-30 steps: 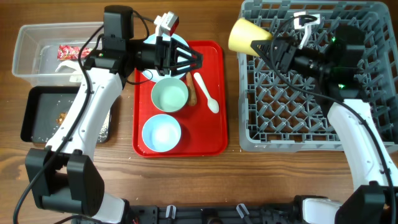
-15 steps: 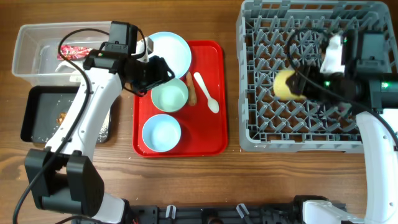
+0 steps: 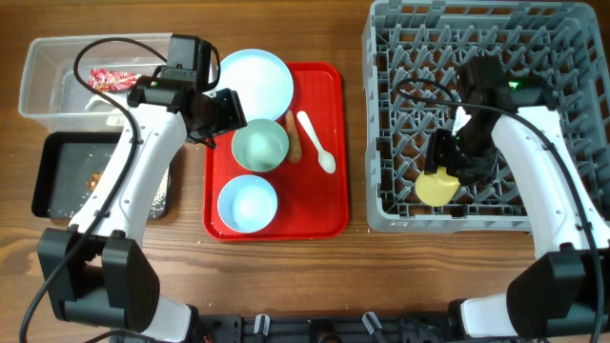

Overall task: Sort waste into correct bins and load items into the dishwasher rack
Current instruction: 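Lower the yellow cup into the dish rack and release it, then grasp the light-green bowl on the red tray with the right gripper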

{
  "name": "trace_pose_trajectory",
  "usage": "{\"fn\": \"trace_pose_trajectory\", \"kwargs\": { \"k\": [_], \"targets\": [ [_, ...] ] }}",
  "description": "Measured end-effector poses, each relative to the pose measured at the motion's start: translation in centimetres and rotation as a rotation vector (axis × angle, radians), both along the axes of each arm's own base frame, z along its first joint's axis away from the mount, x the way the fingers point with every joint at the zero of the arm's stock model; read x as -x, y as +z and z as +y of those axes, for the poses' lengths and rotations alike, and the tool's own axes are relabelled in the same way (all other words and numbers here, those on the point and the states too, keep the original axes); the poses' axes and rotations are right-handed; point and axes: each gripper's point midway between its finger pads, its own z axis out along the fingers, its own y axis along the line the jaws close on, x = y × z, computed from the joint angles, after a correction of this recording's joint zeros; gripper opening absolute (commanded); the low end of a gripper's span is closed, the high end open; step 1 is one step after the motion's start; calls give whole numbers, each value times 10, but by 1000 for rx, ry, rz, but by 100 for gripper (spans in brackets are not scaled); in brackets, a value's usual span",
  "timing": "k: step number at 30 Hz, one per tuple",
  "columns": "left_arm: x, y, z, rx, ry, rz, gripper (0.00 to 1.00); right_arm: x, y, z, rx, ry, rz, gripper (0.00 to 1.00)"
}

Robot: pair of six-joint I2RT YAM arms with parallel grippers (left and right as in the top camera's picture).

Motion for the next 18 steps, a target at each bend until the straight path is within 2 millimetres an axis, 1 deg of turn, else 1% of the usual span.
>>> {"fn": "trace_pose_trajectory", "kwargs": {
  "k": [1, 2, 3, 4, 6, 9, 11, 13, 14, 15, 16, 17, 18],
  "targets": [
    [0, 0, 0, -3, 1, 0, 64, 0, -4, 0, 0, 0, 0, 62],
    [0, 0, 1, -3, 1, -1, 65, 4, -10, 0, 1, 0, 16, 78],
    [0, 0, 1, -4, 2, -1, 66, 8, -14, -1, 3, 0, 35, 84],
    [0, 0, 1, -6, 2, -1, 66, 8, -15, -1, 6, -4, 34, 87],
    [0, 0, 2, -9, 4, -2, 66, 5, -15, -1, 5, -7, 23, 89],
    [0, 0, 2, -9, 4, -2, 67, -2, -15, 0, 3, -11, -5, 90],
    [0, 0, 2, -9, 4, -2, 68, -6, -7, 1, -3, -11, -19, 90],
    [0, 0, 2, -10, 4, 1, 71, -22, 21, 3, -14, -11, -87, 85],
    [1, -1, 2, -10, 3, 3, 72, -40, 47, 7, -36, -10, -174, 81],
    [0, 0, 2, -10, 3, 1, 72, -58, 73, 15, -69, 2, -269, 80],
    [-1, 0, 2, -10, 4, -4, 73, -71, 88, 25, -100, 20, -339, 78],
    [-3, 1, 1, -7, 4, -14, 77, -100, 117, 51, -165, 77, -497, 77],
    [-5, 2, 1, -6, 5, -21, 78, -112, 128, 72, -204, 116, -570, 77]
  ]
}}
